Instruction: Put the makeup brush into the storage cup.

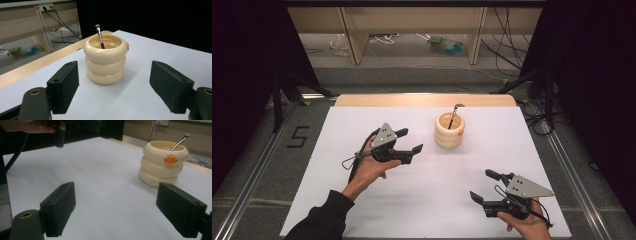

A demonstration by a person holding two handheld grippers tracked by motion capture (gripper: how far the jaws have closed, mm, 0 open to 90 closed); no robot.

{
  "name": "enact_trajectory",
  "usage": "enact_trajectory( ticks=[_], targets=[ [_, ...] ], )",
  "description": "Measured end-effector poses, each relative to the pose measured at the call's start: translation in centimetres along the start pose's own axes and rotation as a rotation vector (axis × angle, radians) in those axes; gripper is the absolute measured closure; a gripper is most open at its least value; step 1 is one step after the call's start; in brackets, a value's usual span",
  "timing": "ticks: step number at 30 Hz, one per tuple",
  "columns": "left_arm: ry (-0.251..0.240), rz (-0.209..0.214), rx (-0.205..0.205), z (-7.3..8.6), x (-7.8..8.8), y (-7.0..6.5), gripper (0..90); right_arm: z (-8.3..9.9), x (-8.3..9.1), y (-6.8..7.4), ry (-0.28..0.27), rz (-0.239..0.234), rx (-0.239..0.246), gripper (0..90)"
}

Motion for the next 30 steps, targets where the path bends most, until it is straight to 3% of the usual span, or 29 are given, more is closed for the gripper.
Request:
enact_trajectory(
  ticks=[3, 13, 30],
  targets=[
    [-0.002, -0.006, 0.005, 0.1, 0.6, 0.0, 23.4, 0.0, 0.3, 0.0, 0.043, 0.009, 0.008, 17.2],
    [-0.010, -0.021, 0.007, 0.4, 2.7, 0.3, 23.4, 0.0, 0.3, 0.0, 0.042, 0.009, 0.007, 17.2],
    [-0.007, -0.016, 0.016, 0.7, 3.7, 0.0, 20.0, 0.0, 0.3, -0.1, 0.039, 0.010, 0.011, 17.2]
  ],
)
Point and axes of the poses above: each handheld gripper's, and its own axes: x roughly backward along the jaws, z roughly out of its underside, y roughly to its left, the point moved 5 cm from there along -x, roughly forward along the jaws, and after that the axes turned 15 degrees about -y, right-handed, at the moved point
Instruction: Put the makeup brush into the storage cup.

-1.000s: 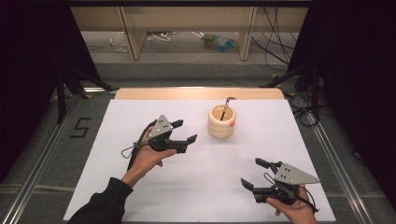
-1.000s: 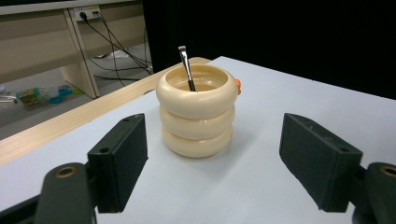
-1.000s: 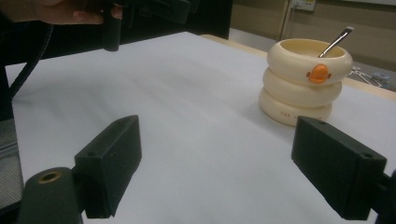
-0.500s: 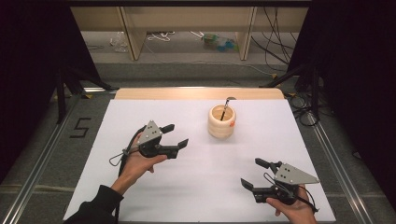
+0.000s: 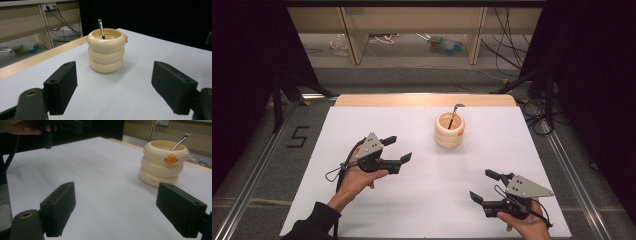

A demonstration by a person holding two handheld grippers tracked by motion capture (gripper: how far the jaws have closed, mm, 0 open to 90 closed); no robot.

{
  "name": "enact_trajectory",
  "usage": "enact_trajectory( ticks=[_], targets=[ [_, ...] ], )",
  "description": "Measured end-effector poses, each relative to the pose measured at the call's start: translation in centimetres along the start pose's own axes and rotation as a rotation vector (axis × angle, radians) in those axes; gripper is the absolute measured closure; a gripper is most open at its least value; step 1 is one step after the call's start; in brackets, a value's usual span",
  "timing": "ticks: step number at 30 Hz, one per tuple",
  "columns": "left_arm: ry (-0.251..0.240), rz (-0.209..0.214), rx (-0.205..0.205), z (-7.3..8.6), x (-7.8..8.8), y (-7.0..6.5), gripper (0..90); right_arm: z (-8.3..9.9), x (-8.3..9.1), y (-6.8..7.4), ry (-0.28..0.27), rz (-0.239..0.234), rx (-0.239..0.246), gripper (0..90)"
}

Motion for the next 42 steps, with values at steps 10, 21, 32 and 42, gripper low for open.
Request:
enact_trajectory(
  ticks=[10, 21, 32, 42],
  targets=[
    [0.001, -0.009, 0.004, 0.4, 0.8, 0.3, 18.3, 0.0, 0.0, 0.0, 0.001, 0.001, 0.000, 17.2],
    [0.008, 0.000, -0.027, 0.6, 1.7, 0.0, 18.3, 0.0, 0.0, 0.0, 0.004, 0.000, -0.004, 17.2],
    [-0.001, 0.011, -0.051, 0.6, 2.7, -0.4, 18.7, 0.0, 0.0, 0.0, 0.002, 0.001, -0.003, 17.2],
    [-0.003, 0.005, -0.057, 0.7, 3.6, -0.2, 18.7, 0.0, 0.0, 0.0, 0.002, 0.004, -0.004, 17.2]
  ],
)
Point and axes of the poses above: each handheld gripper's, and its own axes: x roughly backward along the jaws, z roughly out of its underside, y roughly to its left, the point moved 5 cm from there along -x, roughly forward along the jaws, and after that the axes turned 15 degrees about -y, right-handed, at the moved point
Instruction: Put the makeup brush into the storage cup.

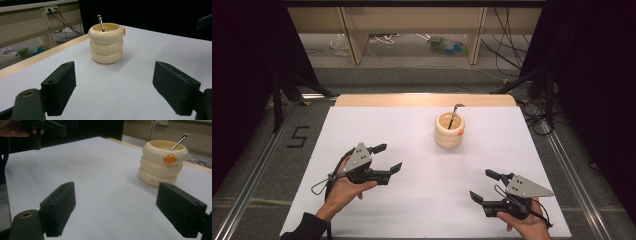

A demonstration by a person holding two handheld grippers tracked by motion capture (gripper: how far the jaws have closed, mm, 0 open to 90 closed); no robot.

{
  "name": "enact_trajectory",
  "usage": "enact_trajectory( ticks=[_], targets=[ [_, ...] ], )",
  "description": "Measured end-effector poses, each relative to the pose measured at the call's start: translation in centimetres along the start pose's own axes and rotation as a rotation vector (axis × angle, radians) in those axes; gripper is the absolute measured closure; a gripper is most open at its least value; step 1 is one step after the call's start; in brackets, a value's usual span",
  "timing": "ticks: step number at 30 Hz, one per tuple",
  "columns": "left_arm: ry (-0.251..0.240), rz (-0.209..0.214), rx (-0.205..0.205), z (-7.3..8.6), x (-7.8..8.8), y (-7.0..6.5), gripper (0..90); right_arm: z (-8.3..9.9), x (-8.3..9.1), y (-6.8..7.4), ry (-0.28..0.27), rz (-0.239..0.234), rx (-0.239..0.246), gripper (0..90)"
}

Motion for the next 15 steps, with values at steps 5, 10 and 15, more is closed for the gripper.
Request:
enact_trajectory(
  ticks=[5, 10, 15],
  targets=[
    [-0.005, -0.005, 0.001, 0.0, 0.7, 0.2, 18.8, 0.0, 0.0, 0.0, 0.001, 0.000, 0.001, 17.2],
    [-0.018, -0.005, 0.003, 0.0, 1.3, 0.1, 18.8, 0.0, -0.2, 0.0, -0.018, -0.010, 0.001, 17.2],
    [-0.012, 0.000, 0.007, 0.3, 1.7, -0.3, 18.8, 0.0, -0.2, 0.0, -0.019, -0.010, 0.001, 17.1]
  ],
)
Point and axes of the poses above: each handheld gripper's, and its own axes: x roughly backward along the jaws, z roughly out of its underside, y roughly to its left, the point moved 5 cm from there along -x, roughly forward along the jaws, and after that the axes turned 15 degrees about -y, right-handed, at the moved point
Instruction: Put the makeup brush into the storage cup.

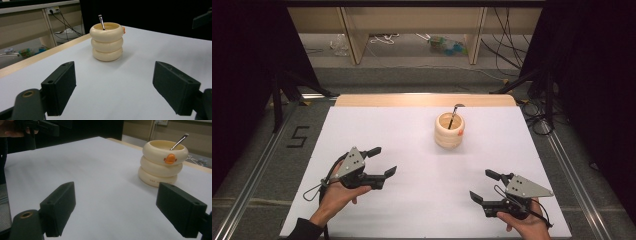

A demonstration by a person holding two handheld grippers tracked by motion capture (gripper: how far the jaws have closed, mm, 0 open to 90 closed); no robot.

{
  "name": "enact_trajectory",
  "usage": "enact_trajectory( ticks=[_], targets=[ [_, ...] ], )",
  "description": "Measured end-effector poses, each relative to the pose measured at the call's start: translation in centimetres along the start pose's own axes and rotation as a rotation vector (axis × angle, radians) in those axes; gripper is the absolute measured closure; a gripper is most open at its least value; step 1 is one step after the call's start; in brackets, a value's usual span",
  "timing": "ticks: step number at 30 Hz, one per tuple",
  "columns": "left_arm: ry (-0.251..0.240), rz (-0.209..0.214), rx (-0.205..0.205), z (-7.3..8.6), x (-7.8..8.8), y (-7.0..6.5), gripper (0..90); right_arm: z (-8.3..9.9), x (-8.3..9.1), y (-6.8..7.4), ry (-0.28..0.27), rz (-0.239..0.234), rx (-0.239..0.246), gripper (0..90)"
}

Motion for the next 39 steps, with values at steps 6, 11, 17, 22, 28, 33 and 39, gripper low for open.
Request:
enact_trajectory(
  ticks=[6, 11, 17, 22, 28, 33, 39],
  targets=[
    [0.008, 0.007, -0.005, 0.4, 0.6, -0.3, 18.8, 0.0, 0.2, 0.0, 0.020, 0.011, 0.000, 17.1],
    [0.000, 0.016, -0.014, 0.4, 1.1, -0.5, 18.8, 0.0, 0.2, -0.1, 0.019, 0.013, 0.000, 17.1],
    [0.010, 0.009, -0.013, 0.6, 1.6, -0.6, 18.7, 0.0, 0.2, -0.1, 0.019, 0.015, 0.002, 17.1],
    [0.016, 0.010, -0.016, 0.8, 1.9, -0.6, 18.8, 0.0, 0.1, -0.1, 0.004, 0.014, 0.000, 17.1],
    [0.015, -0.002, -0.020, 0.9, 2.4, -0.4, 18.8, 0.0, 0.2, -0.1, 0.020, 0.016, 0.003, 17.1],
    [0.011, 0.000, -0.021, 0.8, 2.6, -0.5, 18.8, 0.0, 0.2, -0.1, 0.020, 0.016, 0.002, 17.1],
    [0.012, 0.003, -0.031, 0.9, 2.8, -0.6, 18.8, 0.0, 0.2, 0.0, 0.012, 0.014, -0.002, 17.1]
  ],
)
Point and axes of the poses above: each handheld gripper's, and its own axes: x roughly backward along the jaws, z roughly out of its underside, y roughly to its left, the point moved 5 cm from there along -x, roughly forward along the jaws, and after that the axes turned 15 degrees about -y, right-handed, at the moved point
